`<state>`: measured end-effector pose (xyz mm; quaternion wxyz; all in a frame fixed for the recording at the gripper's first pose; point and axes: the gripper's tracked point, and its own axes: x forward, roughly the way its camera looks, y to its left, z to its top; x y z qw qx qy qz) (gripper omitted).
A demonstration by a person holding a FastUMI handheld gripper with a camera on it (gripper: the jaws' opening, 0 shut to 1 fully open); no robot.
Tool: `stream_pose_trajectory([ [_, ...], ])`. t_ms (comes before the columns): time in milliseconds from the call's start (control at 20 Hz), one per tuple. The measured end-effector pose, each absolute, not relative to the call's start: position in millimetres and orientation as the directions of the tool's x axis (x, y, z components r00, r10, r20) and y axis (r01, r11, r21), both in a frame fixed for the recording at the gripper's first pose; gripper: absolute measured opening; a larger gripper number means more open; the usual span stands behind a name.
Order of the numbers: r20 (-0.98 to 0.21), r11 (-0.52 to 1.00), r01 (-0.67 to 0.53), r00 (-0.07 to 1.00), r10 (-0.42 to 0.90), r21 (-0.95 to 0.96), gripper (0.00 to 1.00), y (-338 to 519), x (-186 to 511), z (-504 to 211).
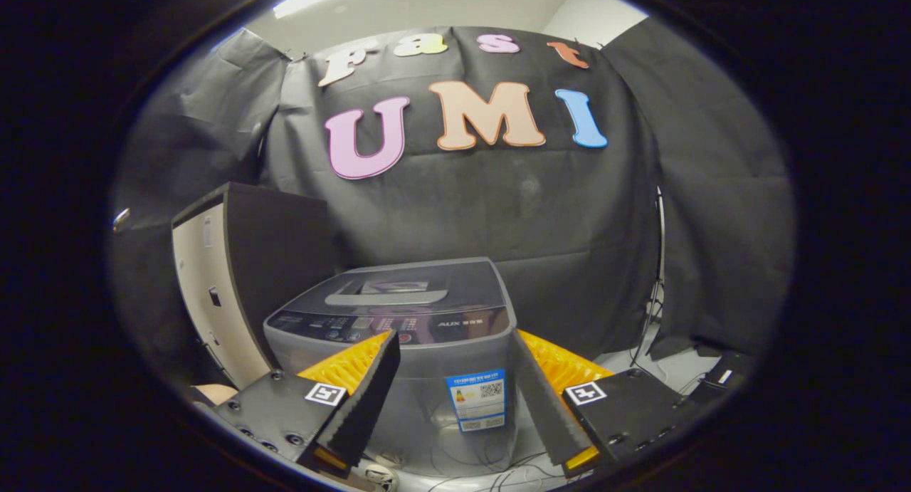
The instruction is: Put the clothes into the washing machine and then close the washing machine lid.
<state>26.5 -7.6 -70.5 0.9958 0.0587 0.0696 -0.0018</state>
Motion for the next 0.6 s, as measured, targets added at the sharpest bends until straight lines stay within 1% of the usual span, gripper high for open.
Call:
stream_pose_trajectory([
  [250,-0.168,0.994,-0.005,0.986,0.023,0.109,0.96,-3.8,27.7,-77.5],
  [400,-0.269,0.993,-0.031,0.961,0.062,0.118,0.96,3.6,18.8,-103.3],
  [600,-0.226,0.993,-0.037,0.972,0.063,0.116,0.96,2.0,5.6,-83.5],
])
